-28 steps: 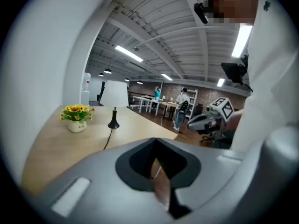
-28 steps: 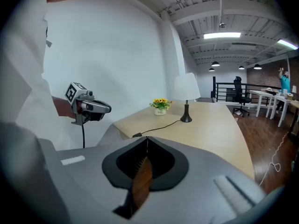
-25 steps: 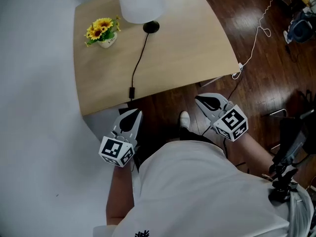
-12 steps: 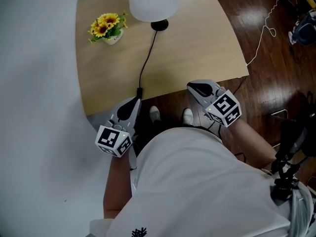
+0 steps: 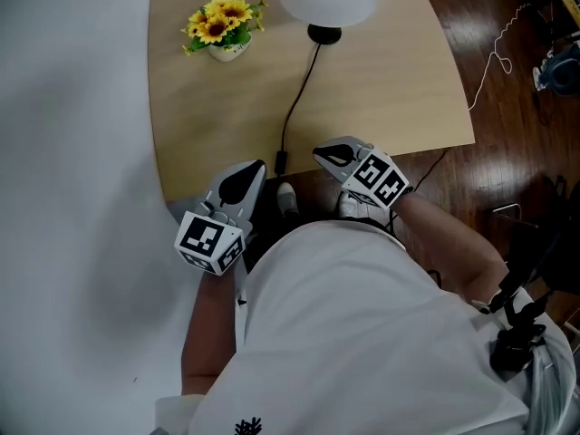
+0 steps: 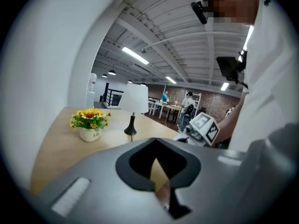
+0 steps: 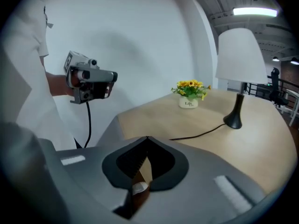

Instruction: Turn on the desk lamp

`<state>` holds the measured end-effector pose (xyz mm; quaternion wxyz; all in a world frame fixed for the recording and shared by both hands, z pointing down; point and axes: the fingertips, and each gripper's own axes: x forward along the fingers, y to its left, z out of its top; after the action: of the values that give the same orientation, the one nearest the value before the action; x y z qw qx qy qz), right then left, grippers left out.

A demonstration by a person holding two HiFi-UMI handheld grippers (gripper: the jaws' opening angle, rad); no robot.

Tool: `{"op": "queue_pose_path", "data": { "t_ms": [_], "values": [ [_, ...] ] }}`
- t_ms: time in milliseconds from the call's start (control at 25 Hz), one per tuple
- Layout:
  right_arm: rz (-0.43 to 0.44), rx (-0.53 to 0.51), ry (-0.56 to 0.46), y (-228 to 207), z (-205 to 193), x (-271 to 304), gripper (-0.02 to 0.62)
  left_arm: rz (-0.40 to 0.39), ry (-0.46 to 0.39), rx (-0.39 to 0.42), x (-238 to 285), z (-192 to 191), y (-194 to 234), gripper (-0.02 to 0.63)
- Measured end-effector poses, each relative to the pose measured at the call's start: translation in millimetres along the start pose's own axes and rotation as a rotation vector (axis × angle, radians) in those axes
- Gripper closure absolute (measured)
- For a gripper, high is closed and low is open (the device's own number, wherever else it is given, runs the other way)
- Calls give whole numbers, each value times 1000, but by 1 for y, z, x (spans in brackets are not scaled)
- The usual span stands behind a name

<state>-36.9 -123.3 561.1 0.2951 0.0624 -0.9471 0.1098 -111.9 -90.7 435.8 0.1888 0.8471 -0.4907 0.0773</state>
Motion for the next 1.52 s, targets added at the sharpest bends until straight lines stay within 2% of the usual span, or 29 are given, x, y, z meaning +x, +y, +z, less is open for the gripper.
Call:
{"op": "queue_pose_path", "data": {
  "t_ms": [240,520,680,960,1120,1520],
  "values": [
    [66,-31,111,19,-16,64,592,-37,1,-20,-9,-7,18,588],
    [97,-51,204,38,-35,100,592,-73,12,-52,-16,-19,31,588],
    [100,-67,221,45,-27,111,592,-87,18,-59,-16,-22,37,588],
    [82,-145,305,49,-36,117,592,-103,15,-59,-18,-20,41,588],
    [76,-153,343,50,-44,119,592,-108,16,-64,-21,-22,42,588],
    [47,-166,340,44,-38,120,592,-116,12,-69,-22,-23,46,588]
  ]
}}
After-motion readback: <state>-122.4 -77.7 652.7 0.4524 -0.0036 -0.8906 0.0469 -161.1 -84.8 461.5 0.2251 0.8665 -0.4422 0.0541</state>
